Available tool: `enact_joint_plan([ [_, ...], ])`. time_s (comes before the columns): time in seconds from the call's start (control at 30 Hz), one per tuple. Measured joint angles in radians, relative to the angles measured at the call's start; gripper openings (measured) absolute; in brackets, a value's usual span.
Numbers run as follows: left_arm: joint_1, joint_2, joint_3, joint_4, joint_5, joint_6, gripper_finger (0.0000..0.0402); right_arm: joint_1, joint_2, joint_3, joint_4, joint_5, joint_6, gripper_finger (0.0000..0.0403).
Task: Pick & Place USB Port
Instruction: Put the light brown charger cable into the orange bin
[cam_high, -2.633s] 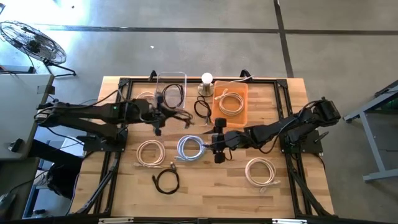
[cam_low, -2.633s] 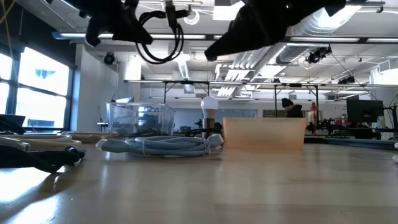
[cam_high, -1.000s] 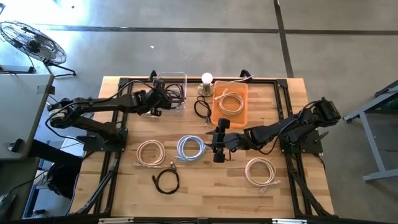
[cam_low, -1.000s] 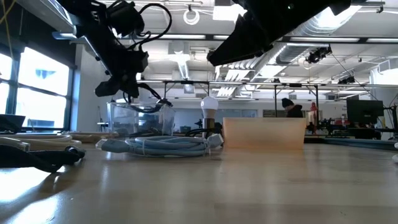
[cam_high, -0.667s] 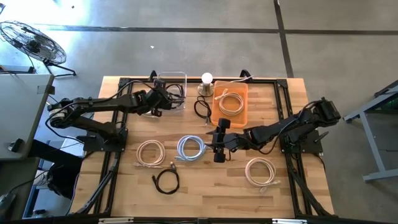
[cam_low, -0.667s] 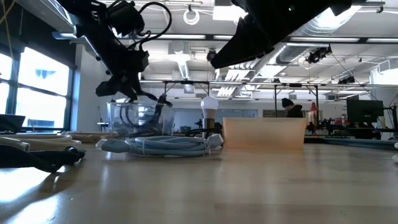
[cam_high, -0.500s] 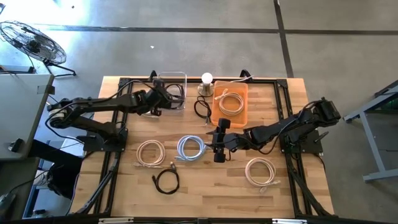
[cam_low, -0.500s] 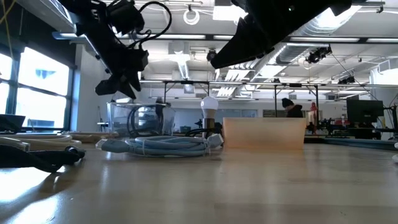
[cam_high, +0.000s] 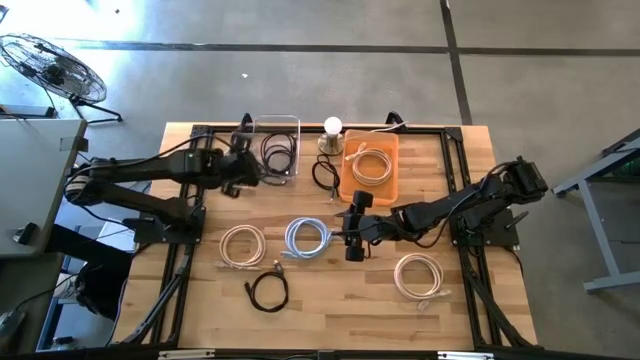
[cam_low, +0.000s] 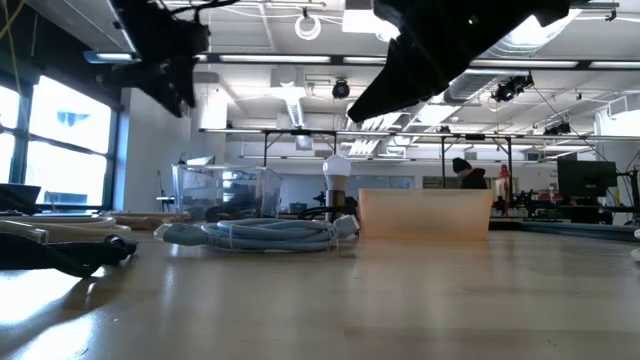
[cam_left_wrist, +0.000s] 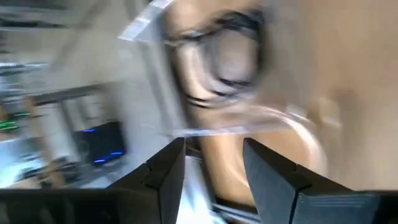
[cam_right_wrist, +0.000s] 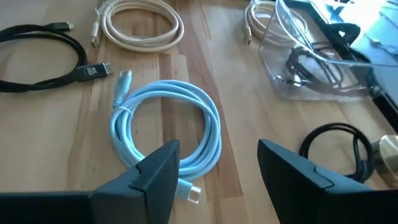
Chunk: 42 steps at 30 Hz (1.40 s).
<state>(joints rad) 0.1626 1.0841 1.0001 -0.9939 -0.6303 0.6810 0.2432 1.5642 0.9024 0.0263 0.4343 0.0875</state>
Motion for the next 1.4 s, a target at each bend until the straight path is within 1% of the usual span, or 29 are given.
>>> enact_joint_plan([
  [0.1,-0.023,-0.011,0.015,-0.148,0.108,-0.081,0.0158,0.000,0.000,0.000,-0.007,-0.018,0.013,0.0209],
  [0.2,-0.026,-0.016,0.014,-0.224,0.194,-0.103,0.0158,0.000,0.000,0.000,-0.006,-0.025,0.021,0.0209],
  [0.3,-0.025,-0.016,0.006,-0.259,0.207,-0.102,0.0158,0.000,0.000,0.000,-0.006,-0.025,0.020,0.0209],
  [0.47,-0.025,-0.015,-0.026,-0.247,0.244,-0.093,0.0158,0.000,0.000,0.000,-0.006,-0.026,-0.001,0.0209],
  [0.63,-0.020,-0.015,-0.089,-0.229,0.247,-0.084,0.0158,-0.003,0.000,0.000,-0.005,-0.024,-0.035,0.0208],
  [0.77,0.043,-0.015,-0.118,-0.191,0.259,-0.072,0.0158,-0.003,0.000,0.000,-0.004,-0.026,-0.043,0.0208],
  [0.9,0.129,-0.015,-0.126,-0.141,0.272,-0.054,0.0158,-0.003,0.000,0.000,-0.004,-0.026,-0.047,0.0209],
  [0.97,0.179,-0.015,-0.129,-0.137,0.302,-0.043,0.0158,-0.003,0.000,0.000,-0.004,-0.026,-0.047,0.0209],
  [1.1,0.271,-0.006,-0.129,-0.112,0.394,-0.035,0.0158,-0.001,0.000,0.000,-0.004,-0.038,-0.045,0.0209],
  [1.2,0.319,-0.001,-0.129,-0.112,0.410,-0.032,0.0158,-0.001,0.000,0.000,-0.004,-0.069,-0.037,0.0209],
  [1.27,0.347,0.000,-0.129,-0.111,0.433,-0.021,0.0158,0.000,0.000,0.000,-0.004,-0.071,-0.034,0.0208],
  [1.4,0.404,0.000,-0.129,-0.111,0.540,-0.001,0.0158,0.001,0.000,0.000,-0.004,-0.071,-0.032,0.0208],
])
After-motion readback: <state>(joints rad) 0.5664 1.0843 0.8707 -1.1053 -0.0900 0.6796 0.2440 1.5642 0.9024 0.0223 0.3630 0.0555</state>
